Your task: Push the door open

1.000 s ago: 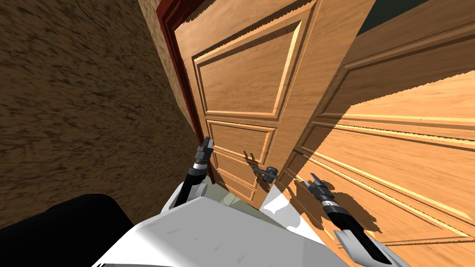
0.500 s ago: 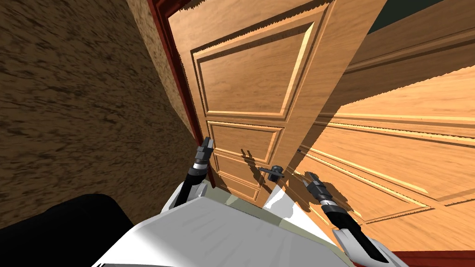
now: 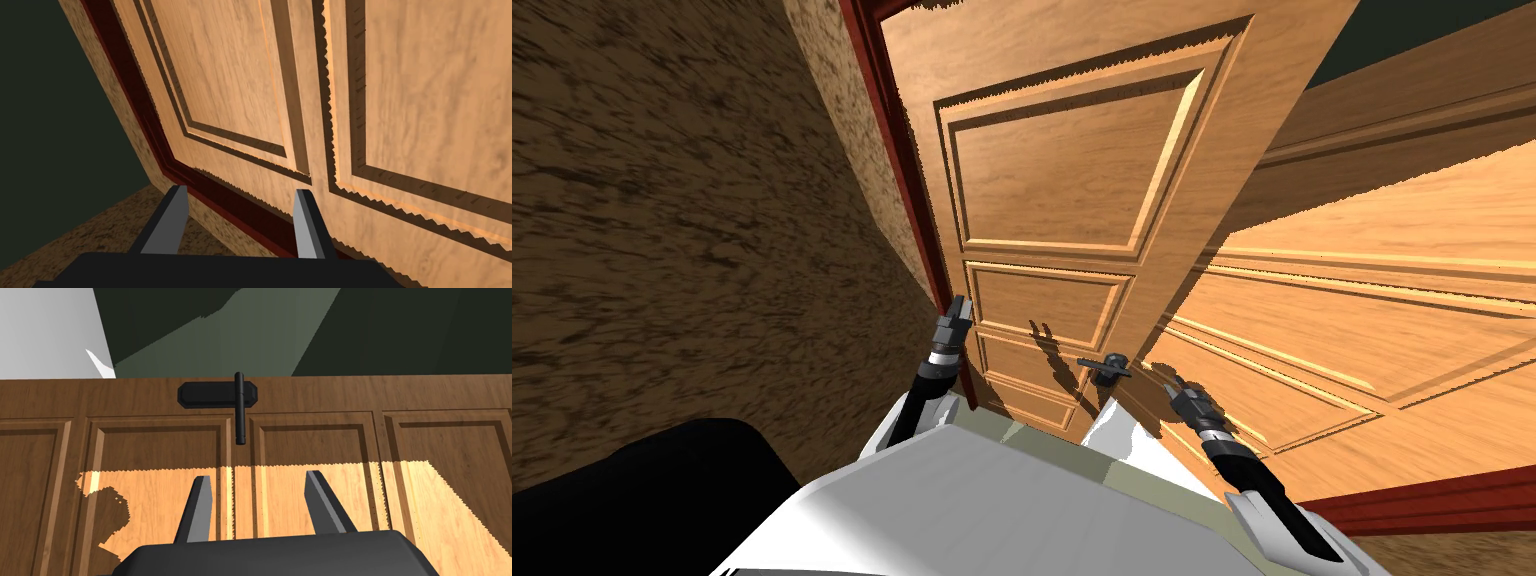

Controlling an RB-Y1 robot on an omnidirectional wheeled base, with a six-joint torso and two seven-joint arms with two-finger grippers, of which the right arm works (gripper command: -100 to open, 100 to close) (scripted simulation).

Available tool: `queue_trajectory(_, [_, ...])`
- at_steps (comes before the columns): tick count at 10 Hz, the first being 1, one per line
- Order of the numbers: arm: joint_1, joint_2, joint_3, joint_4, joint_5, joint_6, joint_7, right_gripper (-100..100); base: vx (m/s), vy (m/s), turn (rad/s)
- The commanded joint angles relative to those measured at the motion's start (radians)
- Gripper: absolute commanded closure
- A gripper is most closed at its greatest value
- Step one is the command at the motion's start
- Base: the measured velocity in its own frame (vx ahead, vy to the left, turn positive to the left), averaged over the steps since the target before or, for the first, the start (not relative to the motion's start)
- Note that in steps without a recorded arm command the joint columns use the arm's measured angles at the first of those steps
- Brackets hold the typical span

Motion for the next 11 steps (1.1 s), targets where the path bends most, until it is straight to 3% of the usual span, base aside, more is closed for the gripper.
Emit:
queue_trajectory(1, [0.000,0.000,0.000,0.000,0.000,0.000,0.000,100,0.007,-0.038,0.017])
queue_trajectory(5, [0.000,0.000,0.000,0.000,0.000,0.000,0.000,100,0.003,-0.015,-0.001])
queue_trajectory(6, [0.005,-0.008,-0.002,0.000,-0.009,0.007,-0.006,-100,-0.133,0.008,-0.006])
queue_trajectory(11, [0.018,-0.026,-0.007,-0.002,-0.032,0.023,-0.021,-100,-0.208,-0.015,-0.011])
